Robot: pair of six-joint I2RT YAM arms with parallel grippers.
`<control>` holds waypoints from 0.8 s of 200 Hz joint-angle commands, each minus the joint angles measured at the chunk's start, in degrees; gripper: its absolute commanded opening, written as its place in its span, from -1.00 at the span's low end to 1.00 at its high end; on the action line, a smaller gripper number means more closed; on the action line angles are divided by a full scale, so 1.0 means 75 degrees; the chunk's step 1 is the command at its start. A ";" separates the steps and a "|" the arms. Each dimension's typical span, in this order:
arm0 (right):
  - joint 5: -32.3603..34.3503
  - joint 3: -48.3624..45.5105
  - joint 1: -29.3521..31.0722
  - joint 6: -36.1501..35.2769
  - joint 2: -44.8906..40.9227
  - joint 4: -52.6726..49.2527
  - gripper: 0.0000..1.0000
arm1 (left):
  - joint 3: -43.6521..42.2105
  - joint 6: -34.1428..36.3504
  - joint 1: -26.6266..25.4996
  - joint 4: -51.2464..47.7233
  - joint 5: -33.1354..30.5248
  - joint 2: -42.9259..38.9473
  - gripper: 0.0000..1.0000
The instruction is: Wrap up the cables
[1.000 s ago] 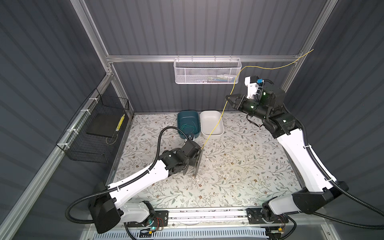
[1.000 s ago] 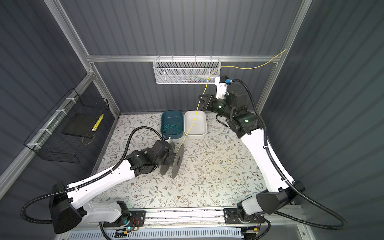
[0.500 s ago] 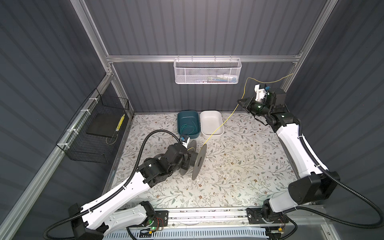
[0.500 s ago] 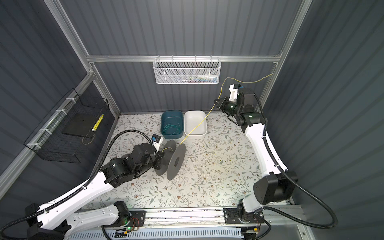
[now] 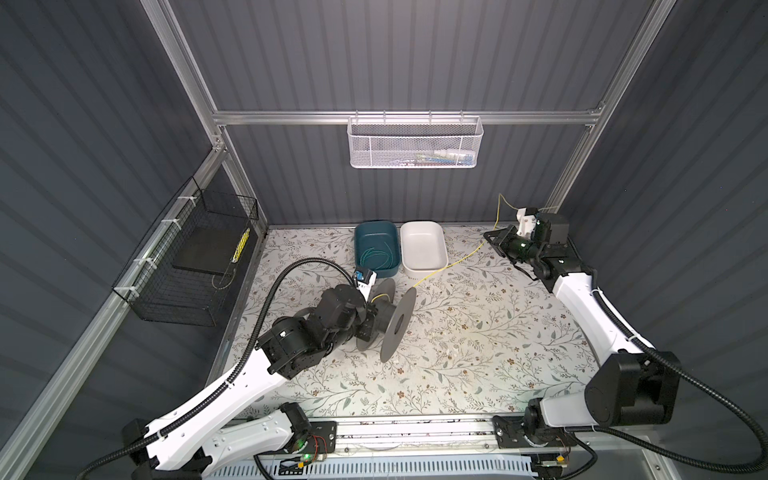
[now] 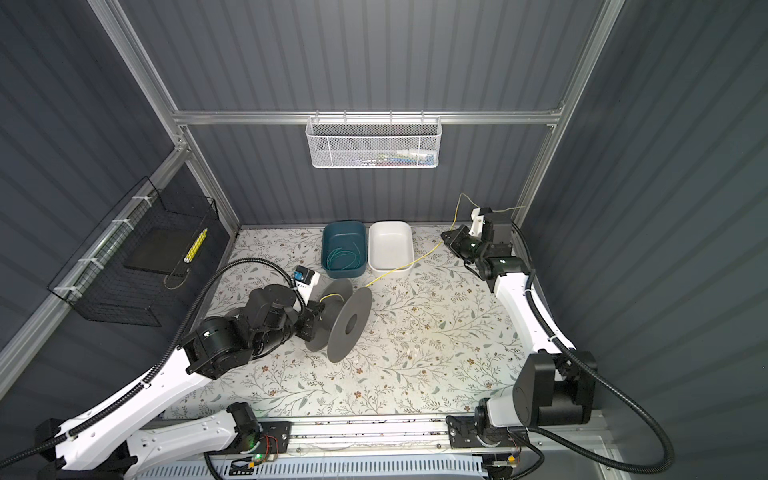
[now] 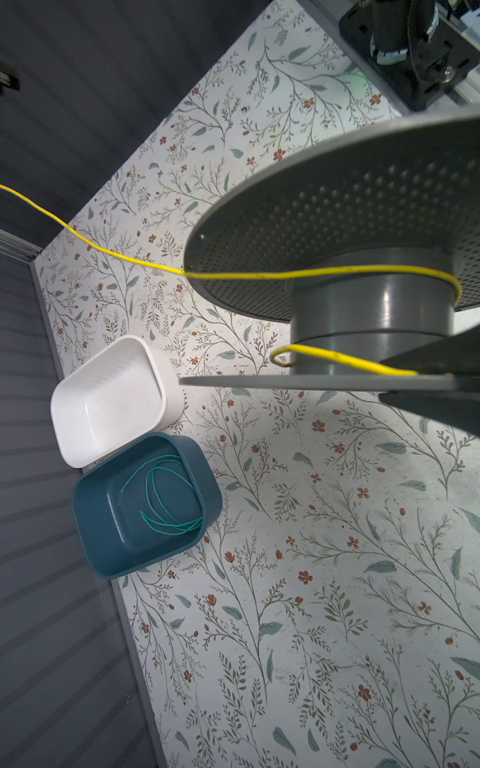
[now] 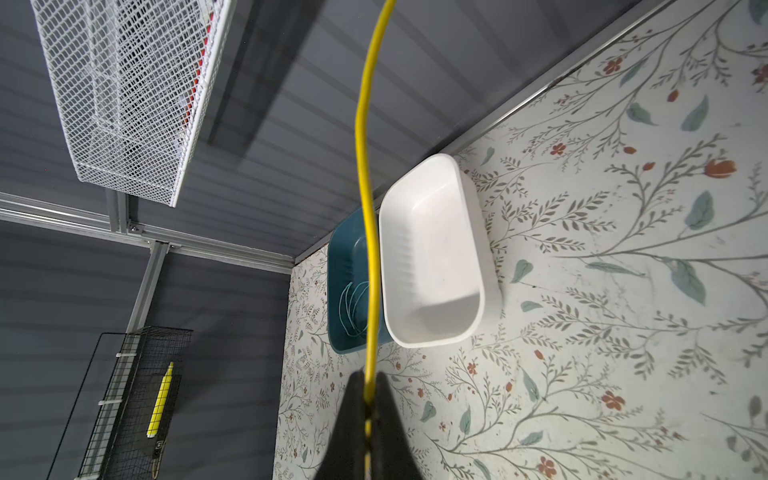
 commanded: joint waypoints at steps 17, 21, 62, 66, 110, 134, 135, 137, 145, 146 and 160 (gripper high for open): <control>0.0578 -0.0988 -0.0165 -0.0056 -0.0473 0.0808 -1.00 | 0.1086 -0.0553 0.0244 0.0195 -0.0058 0.0063 -1.00; 0.0574 -0.1090 -0.0158 -0.0065 -0.0502 0.0811 -1.00 | 0.1151 -0.0586 0.0302 0.0271 -0.0002 0.0084 -1.00; 0.0665 -0.2331 -0.0007 0.0097 -0.0898 0.1158 -1.00 | 0.1913 -0.1267 0.1248 0.0781 0.0897 0.0529 -1.00; 0.0674 -0.2477 0.0040 0.0123 -0.0955 0.1205 -1.00 | 0.1968 -0.1329 0.1314 0.0842 0.0922 0.0587 -1.00; 0.1517 -0.3848 0.0995 0.0446 -0.1686 0.1486 -1.00 | 0.2335 -0.2073 0.1451 0.1750 0.0527 0.1082 -1.00; 0.2320 -0.4400 0.2029 0.0563 -0.2343 0.1377 -1.00 | 0.2199 -0.2557 0.1458 0.2359 0.0009 0.1279 -1.00; 0.2348 -0.4421 0.2068 0.0575 -0.2370 0.1368 -1.00 | 0.2194 -0.2577 0.1467 0.2389 -0.0001 0.1290 -1.00; 0.2419 -0.4458 0.2158 0.0593 -0.2443 0.1358 -1.00 | 0.2182 -0.2599 0.1465 0.2435 -0.0053 0.1318 -1.00; 0.2696 -0.4568 0.2469 0.0666 -0.2715 0.1266 -1.00 | 0.2166 -0.2723 0.1466 0.2544 -0.0278 0.1428 -1.00; 0.2729 -0.4587 0.2510 0.0679 -0.2750 0.1248 -1.00 | 0.2166 -0.2731 0.1465 0.2546 -0.0303 0.1441 -1.00; 0.3213 -0.4609 0.2996 0.0695 -0.3273 0.0918 -1.00 | 0.2186 -0.2766 0.1463 0.2630 -0.0713 0.1698 -1.00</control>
